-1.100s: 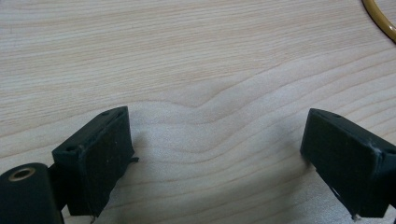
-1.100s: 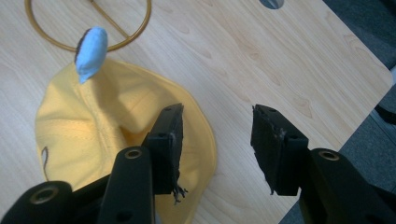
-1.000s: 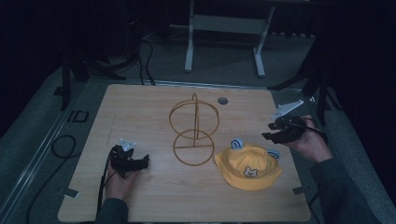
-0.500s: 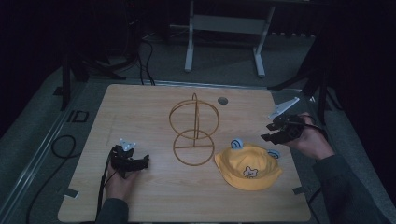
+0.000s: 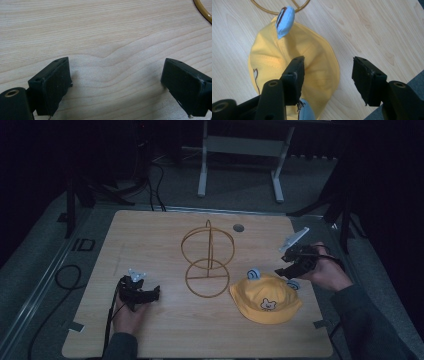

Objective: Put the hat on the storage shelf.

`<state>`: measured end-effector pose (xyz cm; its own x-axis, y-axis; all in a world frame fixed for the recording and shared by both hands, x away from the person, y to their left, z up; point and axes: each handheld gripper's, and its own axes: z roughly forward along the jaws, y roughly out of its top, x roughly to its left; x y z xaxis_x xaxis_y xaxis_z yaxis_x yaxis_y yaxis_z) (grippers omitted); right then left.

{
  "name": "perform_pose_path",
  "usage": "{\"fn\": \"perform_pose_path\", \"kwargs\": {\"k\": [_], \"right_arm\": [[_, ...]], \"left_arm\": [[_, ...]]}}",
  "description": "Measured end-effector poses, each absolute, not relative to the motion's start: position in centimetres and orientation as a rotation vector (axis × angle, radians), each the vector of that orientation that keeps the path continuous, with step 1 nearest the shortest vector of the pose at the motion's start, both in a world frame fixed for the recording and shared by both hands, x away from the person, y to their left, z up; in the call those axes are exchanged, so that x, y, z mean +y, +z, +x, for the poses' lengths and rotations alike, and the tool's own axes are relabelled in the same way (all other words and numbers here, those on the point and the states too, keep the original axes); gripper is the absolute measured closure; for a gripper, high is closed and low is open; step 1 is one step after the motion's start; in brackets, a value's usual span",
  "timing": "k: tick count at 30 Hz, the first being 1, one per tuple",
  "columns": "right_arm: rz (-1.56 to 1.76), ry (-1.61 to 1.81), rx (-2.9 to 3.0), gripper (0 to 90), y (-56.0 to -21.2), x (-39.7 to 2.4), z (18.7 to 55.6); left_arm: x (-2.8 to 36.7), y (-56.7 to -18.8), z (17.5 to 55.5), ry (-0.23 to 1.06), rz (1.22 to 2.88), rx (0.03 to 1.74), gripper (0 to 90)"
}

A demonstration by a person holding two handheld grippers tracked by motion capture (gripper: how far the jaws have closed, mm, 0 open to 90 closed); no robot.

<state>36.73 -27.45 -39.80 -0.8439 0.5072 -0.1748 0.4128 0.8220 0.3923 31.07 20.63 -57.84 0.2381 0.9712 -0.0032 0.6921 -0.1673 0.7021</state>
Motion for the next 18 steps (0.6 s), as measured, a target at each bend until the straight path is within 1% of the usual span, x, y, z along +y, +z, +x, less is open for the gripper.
{"fn": "perform_pose_path", "kwargs": {"k": [6, 13, 18], "right_arm": [[0.685, 0.479, 2.745, 41.0, -39.9, -27.0, 36.6], [0.675, 0.450, 2.790, 40.9, -40.6, -26.7, 36.6], [0.670, 0.440, 2.823, 43.7, -41.0, -26.5, 36.6]], "left_arm": [[20.6, -57.8, 31.1, 0.619, 1.934, 1.516, 9.1], [20.6, -57.8, 31.1, 0.619, 1.932, 1.517, 9.1], [20.6, -57.8, 31.1, 0.619, 1.933, 1.516, 9.1]]}}
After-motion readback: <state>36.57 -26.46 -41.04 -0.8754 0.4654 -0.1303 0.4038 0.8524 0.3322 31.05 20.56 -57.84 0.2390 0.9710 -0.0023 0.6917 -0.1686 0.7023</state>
